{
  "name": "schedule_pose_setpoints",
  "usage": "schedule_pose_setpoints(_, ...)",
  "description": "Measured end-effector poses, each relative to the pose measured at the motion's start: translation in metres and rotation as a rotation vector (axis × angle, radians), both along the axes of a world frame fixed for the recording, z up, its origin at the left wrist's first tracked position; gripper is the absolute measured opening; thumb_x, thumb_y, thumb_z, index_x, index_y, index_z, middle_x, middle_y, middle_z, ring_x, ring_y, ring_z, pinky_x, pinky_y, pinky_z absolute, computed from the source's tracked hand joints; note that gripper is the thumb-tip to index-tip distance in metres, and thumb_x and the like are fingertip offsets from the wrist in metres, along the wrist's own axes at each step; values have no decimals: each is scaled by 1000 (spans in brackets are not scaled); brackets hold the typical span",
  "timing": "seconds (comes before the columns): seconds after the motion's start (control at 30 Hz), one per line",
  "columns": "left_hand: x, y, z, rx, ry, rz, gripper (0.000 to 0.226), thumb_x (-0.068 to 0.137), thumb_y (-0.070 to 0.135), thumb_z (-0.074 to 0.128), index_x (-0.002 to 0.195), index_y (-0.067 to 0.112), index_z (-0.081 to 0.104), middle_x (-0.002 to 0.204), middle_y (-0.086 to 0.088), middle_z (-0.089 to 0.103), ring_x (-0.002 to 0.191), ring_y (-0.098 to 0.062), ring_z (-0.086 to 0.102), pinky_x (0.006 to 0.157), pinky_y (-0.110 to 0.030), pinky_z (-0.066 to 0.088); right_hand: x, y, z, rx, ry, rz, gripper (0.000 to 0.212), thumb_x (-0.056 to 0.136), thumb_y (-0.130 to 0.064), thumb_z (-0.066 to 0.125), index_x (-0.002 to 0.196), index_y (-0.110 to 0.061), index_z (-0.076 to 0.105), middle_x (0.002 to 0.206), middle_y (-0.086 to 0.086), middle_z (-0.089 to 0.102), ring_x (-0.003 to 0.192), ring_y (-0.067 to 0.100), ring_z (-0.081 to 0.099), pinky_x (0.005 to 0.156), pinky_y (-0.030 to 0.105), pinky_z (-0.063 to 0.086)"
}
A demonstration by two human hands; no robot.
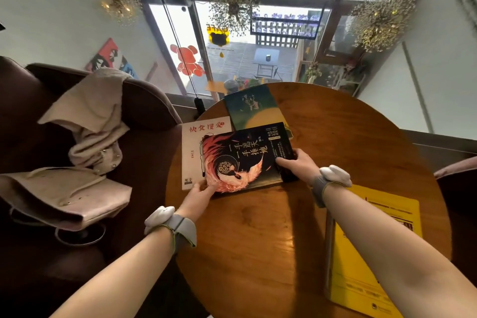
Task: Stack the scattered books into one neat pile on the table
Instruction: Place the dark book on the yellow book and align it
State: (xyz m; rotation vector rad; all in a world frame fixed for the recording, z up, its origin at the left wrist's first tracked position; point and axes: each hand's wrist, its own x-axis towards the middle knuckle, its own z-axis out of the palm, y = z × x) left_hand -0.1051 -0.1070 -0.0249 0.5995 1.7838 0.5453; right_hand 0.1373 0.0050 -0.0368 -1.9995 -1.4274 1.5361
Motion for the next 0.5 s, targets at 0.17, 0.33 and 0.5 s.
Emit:
schedule_pose_setpoints(0.17,-3,8,-4,-79,-135,161,65,88,39,60,142,13,35,138,-12,49,112,-29,54,97,-48,43,0,15,-9,-103,163,-218,66,86,-52,58,129,-2,50,124,16,63,112,33,61,101,47,47)
schedule_pose_setpoints(0.33,-10,6,-7,-114,-159,143,60,83,36,67,133,9,47,125,-14,59,95,-27,58,98,-50,47,2,15,-5,-75,232,-263,63,87,-50,57,126,0,51,110,13,64,104,29,63,94,41,50)
schedule_pose_setpoints(0.5,-7,-2,1,-62,-317,298,37,81,29,70,112,14,57,113,-10,58,91,-25,57,97,-51,47,10,3,1,-117,285,-246,56,91,-40,56,130,-2,48,121,18,63,110,32,61,85,36,49)
